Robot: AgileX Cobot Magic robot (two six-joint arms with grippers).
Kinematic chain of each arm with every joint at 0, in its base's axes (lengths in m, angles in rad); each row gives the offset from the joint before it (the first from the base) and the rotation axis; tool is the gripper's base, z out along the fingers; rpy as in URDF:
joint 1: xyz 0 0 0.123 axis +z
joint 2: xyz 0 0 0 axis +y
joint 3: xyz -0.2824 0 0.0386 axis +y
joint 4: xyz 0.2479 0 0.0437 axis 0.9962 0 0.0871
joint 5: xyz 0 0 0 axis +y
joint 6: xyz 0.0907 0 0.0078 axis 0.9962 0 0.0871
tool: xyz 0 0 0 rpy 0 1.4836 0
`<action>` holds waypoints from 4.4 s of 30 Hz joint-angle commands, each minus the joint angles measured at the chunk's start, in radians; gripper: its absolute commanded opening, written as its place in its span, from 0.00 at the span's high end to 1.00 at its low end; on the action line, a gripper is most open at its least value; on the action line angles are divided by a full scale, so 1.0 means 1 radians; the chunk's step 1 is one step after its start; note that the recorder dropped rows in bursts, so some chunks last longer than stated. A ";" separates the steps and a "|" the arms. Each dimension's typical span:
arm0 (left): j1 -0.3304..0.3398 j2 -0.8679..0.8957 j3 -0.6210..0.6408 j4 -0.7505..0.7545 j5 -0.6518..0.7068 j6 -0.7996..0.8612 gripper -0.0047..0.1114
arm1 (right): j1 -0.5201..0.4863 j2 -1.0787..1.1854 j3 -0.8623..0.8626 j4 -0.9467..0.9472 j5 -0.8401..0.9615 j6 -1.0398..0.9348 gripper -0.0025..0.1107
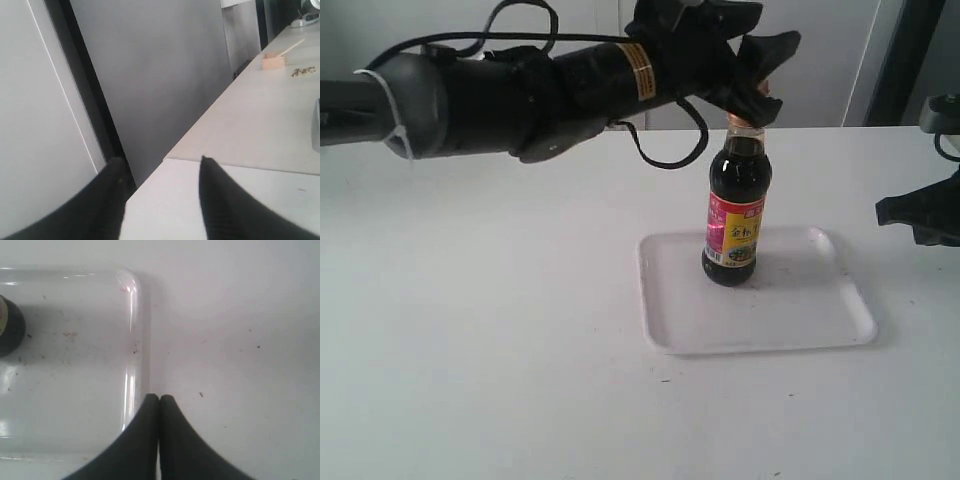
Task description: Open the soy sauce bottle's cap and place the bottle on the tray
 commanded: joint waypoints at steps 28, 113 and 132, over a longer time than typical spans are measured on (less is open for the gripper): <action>-0.003 -0.293 0.061 0.367 0.953 -0.404 0.96 | -0.001 0.005 0.003 0.005 -0.004 -0.033 0.98; 0.228 -1.786 1.123 -0.027 1.104 -0.303 0.96 | 0.139 -1.210 0.548 0.051 -0.278 -0.091 0.98; 0.283 -1.786 1.172 -0.439 1.058 0.304 0.96 | 0.139 -1.210 0.548 0.051 -0.278 -0.091 0.98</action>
